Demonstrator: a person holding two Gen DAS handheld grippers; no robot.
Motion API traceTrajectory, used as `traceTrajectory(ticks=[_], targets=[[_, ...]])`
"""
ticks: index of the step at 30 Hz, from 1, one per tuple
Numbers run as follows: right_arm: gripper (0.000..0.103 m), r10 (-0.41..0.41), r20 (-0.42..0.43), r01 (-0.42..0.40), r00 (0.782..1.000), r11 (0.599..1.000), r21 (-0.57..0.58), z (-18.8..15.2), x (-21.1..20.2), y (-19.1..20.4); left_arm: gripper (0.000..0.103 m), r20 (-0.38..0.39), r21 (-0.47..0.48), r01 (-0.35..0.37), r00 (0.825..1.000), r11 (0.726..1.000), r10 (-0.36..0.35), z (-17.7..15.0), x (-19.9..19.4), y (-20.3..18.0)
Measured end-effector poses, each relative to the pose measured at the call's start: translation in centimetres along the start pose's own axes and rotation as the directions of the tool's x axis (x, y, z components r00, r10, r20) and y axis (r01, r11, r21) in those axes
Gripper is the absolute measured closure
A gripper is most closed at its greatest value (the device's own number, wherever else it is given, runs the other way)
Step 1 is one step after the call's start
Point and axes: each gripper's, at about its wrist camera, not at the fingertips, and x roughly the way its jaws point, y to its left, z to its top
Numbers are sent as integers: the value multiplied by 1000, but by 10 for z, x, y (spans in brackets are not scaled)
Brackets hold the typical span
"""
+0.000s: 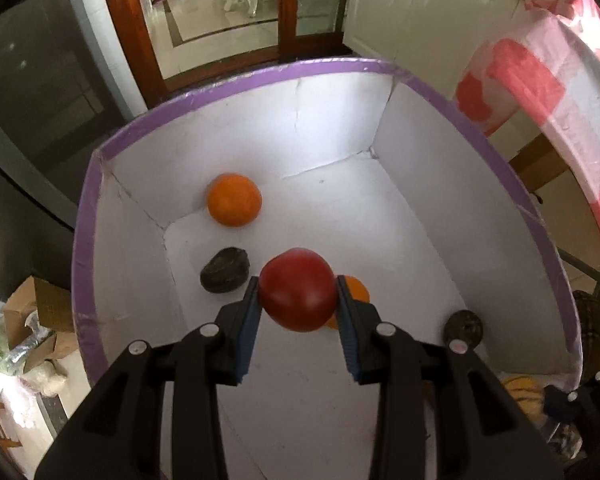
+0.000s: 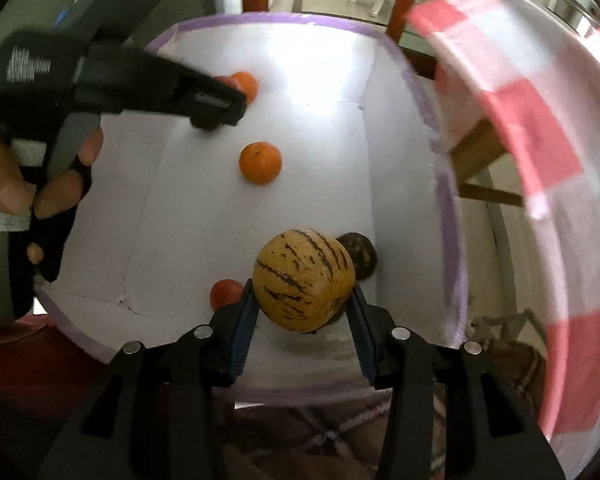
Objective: Organize fruits
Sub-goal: 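Open the left gripper dropping the tomato while the right releases the melon, then move both tools back over the fruit cluster on the table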
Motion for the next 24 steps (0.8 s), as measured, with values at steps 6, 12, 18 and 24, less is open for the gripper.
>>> traceTrajectory(ticks=[6,12,18,24], targets=[[58,12,-18,-12,1000,1000,-28,1,8,5,63,-22,-32,-31,999,999,31,3,7,4],[24,21,-3,-21,1000,1000,-9,4,3,5,18,10,-15,-60,998,998,60,5,1,-4],[22,7,77,-6,997,1000,-11,1,-27,0,7,47,-23,-54,997,998,55,7,-4,-5],[17,-16,269,3,963,999,47,7,-81,-14,7,195,-90,-13,980,996,30,23,-41,1]])
